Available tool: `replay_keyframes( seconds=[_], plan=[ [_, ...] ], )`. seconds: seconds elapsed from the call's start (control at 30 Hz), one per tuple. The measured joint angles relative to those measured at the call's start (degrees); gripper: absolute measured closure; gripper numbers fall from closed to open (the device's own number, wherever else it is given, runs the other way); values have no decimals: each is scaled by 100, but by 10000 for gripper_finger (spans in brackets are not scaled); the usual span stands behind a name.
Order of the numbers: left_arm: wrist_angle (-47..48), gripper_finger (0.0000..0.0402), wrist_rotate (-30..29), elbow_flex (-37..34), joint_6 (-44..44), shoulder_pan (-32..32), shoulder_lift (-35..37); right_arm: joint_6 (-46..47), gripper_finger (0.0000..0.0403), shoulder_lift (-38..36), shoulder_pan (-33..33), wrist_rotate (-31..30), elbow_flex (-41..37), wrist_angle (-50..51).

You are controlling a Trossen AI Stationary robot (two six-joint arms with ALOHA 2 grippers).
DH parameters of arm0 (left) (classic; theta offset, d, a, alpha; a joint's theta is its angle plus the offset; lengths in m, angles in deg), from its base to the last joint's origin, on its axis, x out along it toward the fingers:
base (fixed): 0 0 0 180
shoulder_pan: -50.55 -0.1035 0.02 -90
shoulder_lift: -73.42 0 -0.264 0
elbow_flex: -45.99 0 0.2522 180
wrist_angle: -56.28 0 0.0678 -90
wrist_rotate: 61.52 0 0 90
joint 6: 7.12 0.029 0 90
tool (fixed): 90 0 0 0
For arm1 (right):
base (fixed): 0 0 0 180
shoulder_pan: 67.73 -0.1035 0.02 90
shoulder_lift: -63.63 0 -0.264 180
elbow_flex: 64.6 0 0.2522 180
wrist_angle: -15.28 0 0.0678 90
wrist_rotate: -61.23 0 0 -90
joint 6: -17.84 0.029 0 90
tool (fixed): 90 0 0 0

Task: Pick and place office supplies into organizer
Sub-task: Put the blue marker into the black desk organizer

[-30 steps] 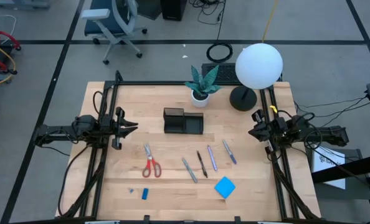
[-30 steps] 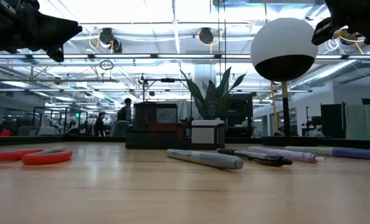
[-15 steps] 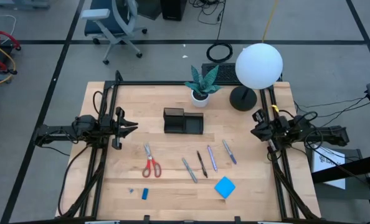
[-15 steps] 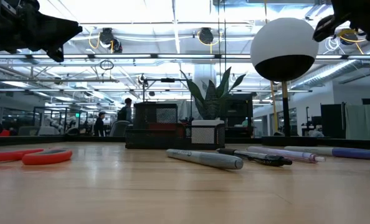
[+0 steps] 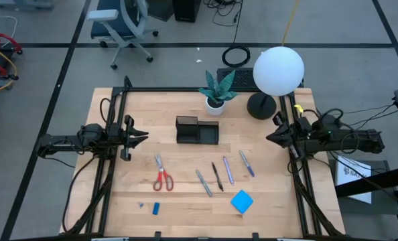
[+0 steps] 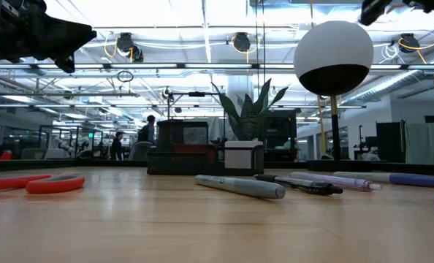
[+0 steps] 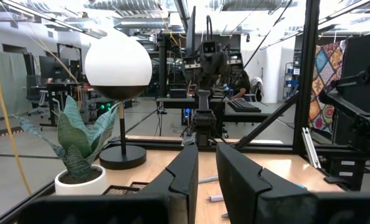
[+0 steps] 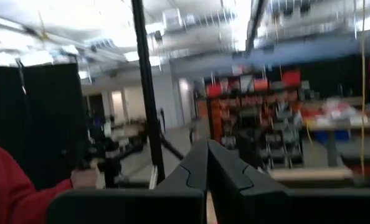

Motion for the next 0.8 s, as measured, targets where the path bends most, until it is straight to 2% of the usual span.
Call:
replay_keyframes(
  seconds=[0.27, 0.47, 0.8],
  plan=[
    [0, 334, 0, 0, 0, 2, -1, 45, 403, 1001, 0, -34, 1553, 1268],
    [0, 334, 0, 0, 0, 2, -2, 47, 403, 1594, 0, -670, 2588, 2290],
    [0, 334, -2, 0, 0, 0, -1, 560, 403, 2411, 0, -797, 3869, 3460]
  ],
)
